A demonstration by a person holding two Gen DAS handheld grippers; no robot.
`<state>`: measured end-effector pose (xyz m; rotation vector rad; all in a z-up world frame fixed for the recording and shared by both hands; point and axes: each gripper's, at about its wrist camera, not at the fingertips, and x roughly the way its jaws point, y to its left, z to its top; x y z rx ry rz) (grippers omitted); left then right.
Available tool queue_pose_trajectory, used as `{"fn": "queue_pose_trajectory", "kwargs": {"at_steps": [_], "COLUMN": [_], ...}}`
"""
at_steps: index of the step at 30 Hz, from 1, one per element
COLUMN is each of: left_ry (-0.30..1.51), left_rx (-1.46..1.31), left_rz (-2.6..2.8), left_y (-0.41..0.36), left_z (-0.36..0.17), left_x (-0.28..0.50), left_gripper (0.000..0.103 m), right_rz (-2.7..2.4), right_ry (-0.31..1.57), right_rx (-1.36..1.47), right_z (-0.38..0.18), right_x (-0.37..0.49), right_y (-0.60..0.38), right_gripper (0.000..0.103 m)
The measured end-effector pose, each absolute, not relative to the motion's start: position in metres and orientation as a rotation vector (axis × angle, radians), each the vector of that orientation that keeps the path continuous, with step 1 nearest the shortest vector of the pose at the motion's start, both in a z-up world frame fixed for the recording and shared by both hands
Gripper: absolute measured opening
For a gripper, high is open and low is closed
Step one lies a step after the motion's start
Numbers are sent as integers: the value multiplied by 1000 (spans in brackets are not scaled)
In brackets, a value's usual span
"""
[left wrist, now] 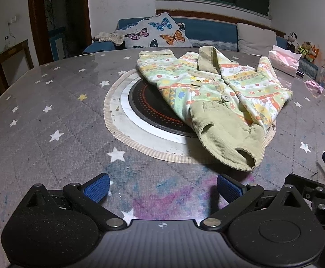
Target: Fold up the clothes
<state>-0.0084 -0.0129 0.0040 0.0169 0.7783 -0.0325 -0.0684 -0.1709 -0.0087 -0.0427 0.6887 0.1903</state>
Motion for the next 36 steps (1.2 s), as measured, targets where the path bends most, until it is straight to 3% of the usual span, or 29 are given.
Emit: {"fn": "queue_pose_trajectory", "kwargs": {"at_steps": [36], "left_ry": [787], "left_rx": [49], "left_rz": [-16], "left_y": [-17], "left_z": [12], "left_x": [7], "left_gripper": [103], "right_rz": [242], "right_ry": [708], "right_rx": [-18], "right_z": [-4], "right_x": [-49], "right_y": [-165], "right_gripper": [103]}}
